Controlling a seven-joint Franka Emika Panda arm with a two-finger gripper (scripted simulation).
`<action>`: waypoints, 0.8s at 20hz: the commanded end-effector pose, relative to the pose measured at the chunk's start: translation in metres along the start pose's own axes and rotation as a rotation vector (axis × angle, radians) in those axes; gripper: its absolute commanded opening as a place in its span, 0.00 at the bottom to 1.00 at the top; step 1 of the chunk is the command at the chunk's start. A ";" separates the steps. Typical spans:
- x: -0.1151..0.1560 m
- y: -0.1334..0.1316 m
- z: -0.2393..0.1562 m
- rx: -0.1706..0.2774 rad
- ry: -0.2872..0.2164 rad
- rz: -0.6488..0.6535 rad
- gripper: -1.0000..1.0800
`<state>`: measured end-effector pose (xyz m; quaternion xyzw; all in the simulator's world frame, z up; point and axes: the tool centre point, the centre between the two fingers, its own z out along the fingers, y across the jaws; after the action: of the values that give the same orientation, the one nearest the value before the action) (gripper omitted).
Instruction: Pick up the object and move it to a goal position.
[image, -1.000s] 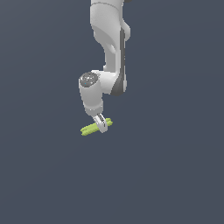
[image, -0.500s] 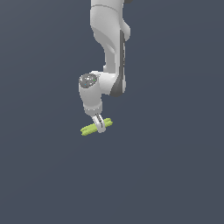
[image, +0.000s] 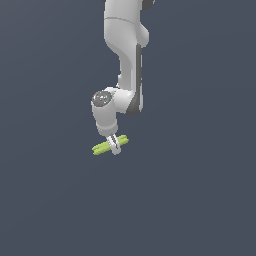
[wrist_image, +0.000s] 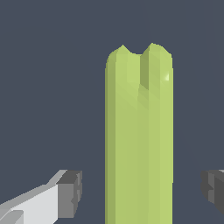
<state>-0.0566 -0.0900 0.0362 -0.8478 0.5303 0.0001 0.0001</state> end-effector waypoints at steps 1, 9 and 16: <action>0.000 0.000 0.012 0.000 0.000 0.001 0.96; 0.000 0.000 0.022 0.000 0.000 0.002 0.00; 0.000 0.000 0.022 0.000 0.000 0.002 0.00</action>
<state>-0.0564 -0.0907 0.0150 -0.8470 0.5317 -0.0001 0.0001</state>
